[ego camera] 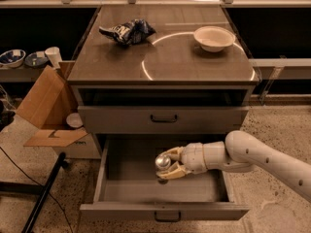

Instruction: Pick redbull can from middle drawer and place on counter

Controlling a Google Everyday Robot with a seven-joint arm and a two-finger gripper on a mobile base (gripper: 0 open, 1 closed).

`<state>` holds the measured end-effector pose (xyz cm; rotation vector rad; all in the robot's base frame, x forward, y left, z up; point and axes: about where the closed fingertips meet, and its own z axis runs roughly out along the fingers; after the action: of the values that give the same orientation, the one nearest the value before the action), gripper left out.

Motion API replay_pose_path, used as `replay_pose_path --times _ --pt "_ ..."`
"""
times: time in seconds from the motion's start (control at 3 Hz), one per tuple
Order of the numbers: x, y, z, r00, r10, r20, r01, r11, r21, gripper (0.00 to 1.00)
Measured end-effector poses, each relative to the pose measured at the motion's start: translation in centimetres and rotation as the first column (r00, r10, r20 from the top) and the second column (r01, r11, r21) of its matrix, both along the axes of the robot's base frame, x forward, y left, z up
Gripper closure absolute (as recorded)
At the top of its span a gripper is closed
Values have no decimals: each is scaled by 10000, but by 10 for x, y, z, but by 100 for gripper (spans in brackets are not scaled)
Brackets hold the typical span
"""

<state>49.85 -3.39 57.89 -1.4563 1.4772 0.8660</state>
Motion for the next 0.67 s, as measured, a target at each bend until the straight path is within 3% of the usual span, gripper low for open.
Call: replay_pose_path --times 0.67 --pt "-3 1 0 9998 65 -187 -63 10000 70 100"
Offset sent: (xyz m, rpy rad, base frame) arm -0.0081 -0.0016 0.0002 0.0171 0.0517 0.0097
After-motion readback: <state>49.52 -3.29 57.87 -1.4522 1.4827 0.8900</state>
